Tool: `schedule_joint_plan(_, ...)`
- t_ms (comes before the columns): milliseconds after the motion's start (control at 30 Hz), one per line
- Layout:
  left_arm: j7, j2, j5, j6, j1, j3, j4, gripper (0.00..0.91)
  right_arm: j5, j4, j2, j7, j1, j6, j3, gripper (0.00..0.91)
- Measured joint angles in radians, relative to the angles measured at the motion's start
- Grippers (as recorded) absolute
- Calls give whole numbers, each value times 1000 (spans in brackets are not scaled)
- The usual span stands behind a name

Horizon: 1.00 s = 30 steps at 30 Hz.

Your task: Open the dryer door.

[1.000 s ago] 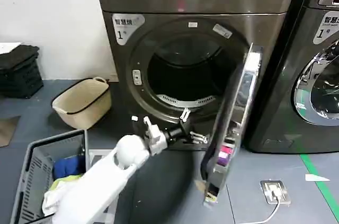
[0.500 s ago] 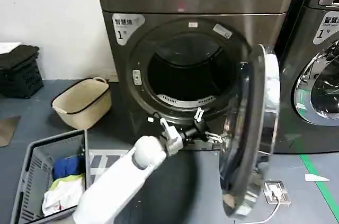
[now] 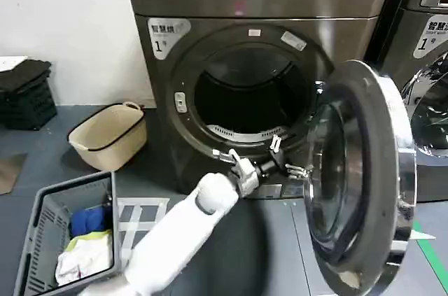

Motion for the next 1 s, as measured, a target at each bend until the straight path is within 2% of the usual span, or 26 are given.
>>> schedule_joint_plan(633,-36,-178,25,-13,-102,30,219,907,-1,49,22,0,16,-14,-27,907)
schedule_joint_plan(1000,-38,-178,34,-9,-156,12,330,907,-2,58,26,-1,21,-17,-33,907)
